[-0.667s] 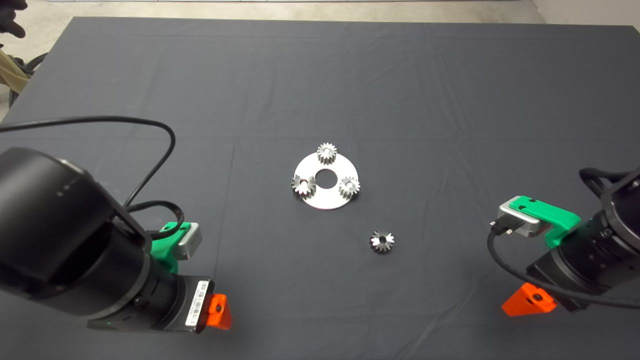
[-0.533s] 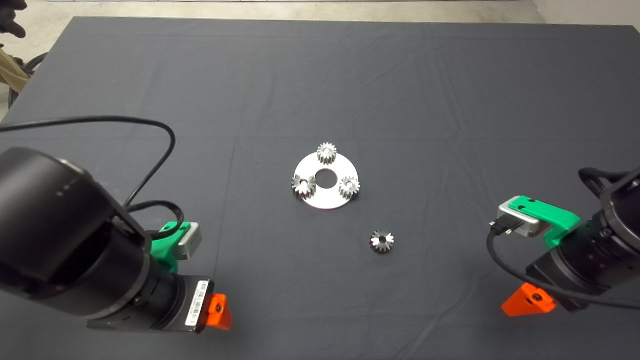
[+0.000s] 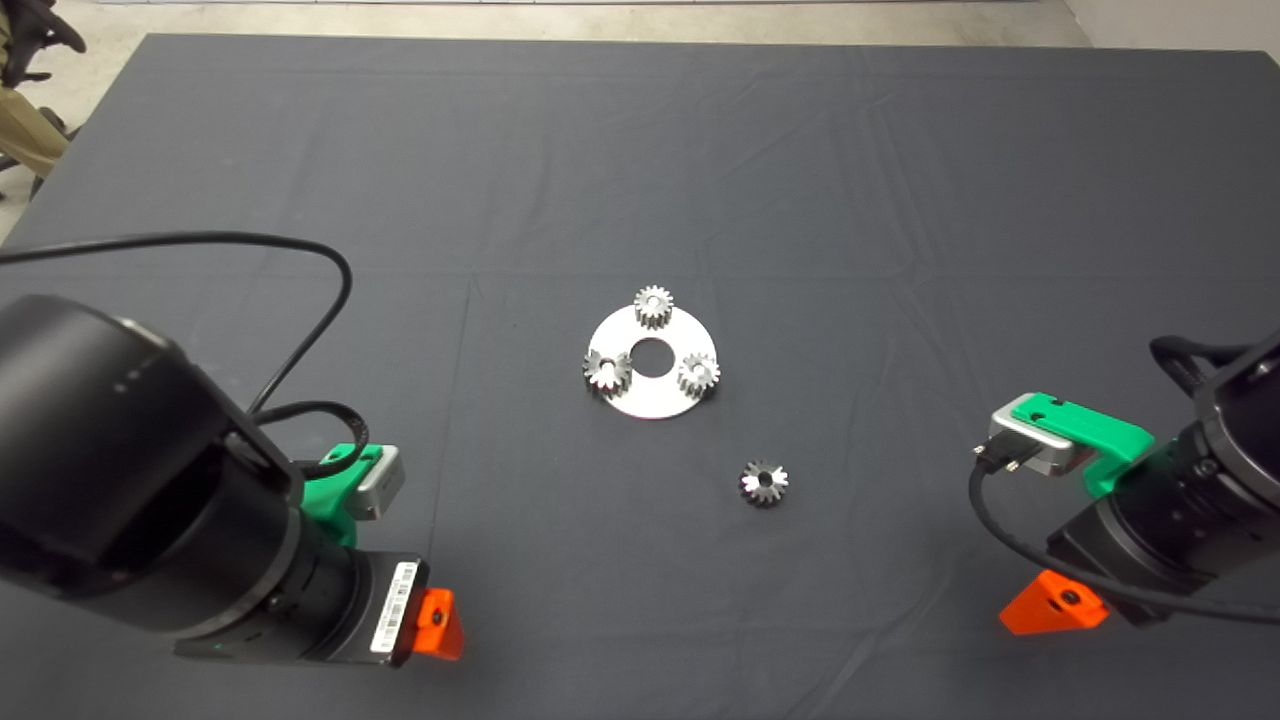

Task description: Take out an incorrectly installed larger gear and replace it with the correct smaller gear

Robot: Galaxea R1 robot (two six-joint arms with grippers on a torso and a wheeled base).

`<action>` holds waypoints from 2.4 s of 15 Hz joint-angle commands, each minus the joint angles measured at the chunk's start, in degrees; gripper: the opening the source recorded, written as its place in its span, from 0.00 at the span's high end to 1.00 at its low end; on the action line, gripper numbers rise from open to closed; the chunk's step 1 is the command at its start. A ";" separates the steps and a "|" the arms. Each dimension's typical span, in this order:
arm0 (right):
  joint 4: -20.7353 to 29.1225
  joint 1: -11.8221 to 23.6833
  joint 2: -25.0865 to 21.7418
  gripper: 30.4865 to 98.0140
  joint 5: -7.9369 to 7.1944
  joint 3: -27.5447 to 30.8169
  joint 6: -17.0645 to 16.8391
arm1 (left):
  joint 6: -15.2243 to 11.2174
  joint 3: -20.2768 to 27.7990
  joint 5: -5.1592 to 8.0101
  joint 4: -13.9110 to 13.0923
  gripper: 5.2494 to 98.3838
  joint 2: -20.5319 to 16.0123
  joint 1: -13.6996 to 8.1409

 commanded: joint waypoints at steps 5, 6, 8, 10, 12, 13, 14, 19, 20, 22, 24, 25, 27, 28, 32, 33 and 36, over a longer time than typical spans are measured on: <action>2.18 1.30 -0.11 0.01 -4.38 0.40 -0.14 | 0.10 1.00 2.82 -0.95 0.00 -0.76 -1.07; 2.18 1.30 -0.05 0.01 -4.38 0.40 -0.14 | 0.10 0.99 2.82 -0.95 0.00 -0.69 -1.07; 2.18 1.30 -0.13 0.01 -4.38 0.48 -0.14 | 0.10 1.00 2.82 -0.95 0.00 -0.58 -1.07; 2.18 1.30 -0.01 0.01 -4.38 0.50 -0.14 | 0.19 1.09 2.82 -0.95 0.00 -0.41 -1.07; 2.18 1.30 -0.28 0.01 -4.38 0.48 -0.14 | 0.10 1.02 2.75 -0.95 0.00 -0.90 -1.14; 2.18 1.30 -0.08 0.01 -4.38 0.48 -0.14 | 0.10 1.00 2.77 -1.00 0.00 -0.81 -1.07; 2.18 1.29 0.31 0.01 -4.38 0.48 -0.14 | 0.10 1.09 2.82 -0.95 0.00 -0.41 -1.07; 2.18 1.30 0.23 0.01 -4.38 0.57 -0.14 | 0.10 1.00 2.82 -0.95 0.00 -0.64 -1.16; 2.18 1.30 -0.12 0.01 -4.38 0.55 -0.14 | 0.10 0.83 2.73 -0.95 0.00 -1.02 -1.16; 2.27 1.30 -0.08 0.01 -4.38 0.57 -0.14 | 0.10 1.09 2.73 -1.00 0.00 -0.41 -1.16; 2.18 1.30 -0.21 0.01 -4.38 0.48 -0.14 | 0.10 1.00 2.73 -0.96 0.00 -0.94 -1.16; 2.18 1.30 -0.12 0.01 -4.38 0.57 -0.14 | 0.10 1.09 2.73 -1.00 0.00 -0.54 -1.16; 2.18 1.30 -0.12 0.01 -4.38 0.48 -0.14 | 0.10 0.99 2.82 -0.95 0.00 -0.59 -1.16; 2.18 1.30 -0.12 0.01 -4.38 0.48 -0.17 | 0.10 0.83 2.82 -0.95 0.00 -0.76 -1.16; 2.18 1.30 0.23 0.01 -4.38 0.40 -0.23 | 0.63 0.79 2.73 -0.95 0.00 -0.11 -1.16; 2.18 1.30 0.21 0.01 -4.38 0.40 -0.23 | 0.81 0.46 2.82 -0.87 0.00 0.20 -1.16; 2.18 1.30 0.05 0.01 -4.38 0.31 -0.23 | 3.10 -1.20 0.00 0.03 0.00 0.91 -1.16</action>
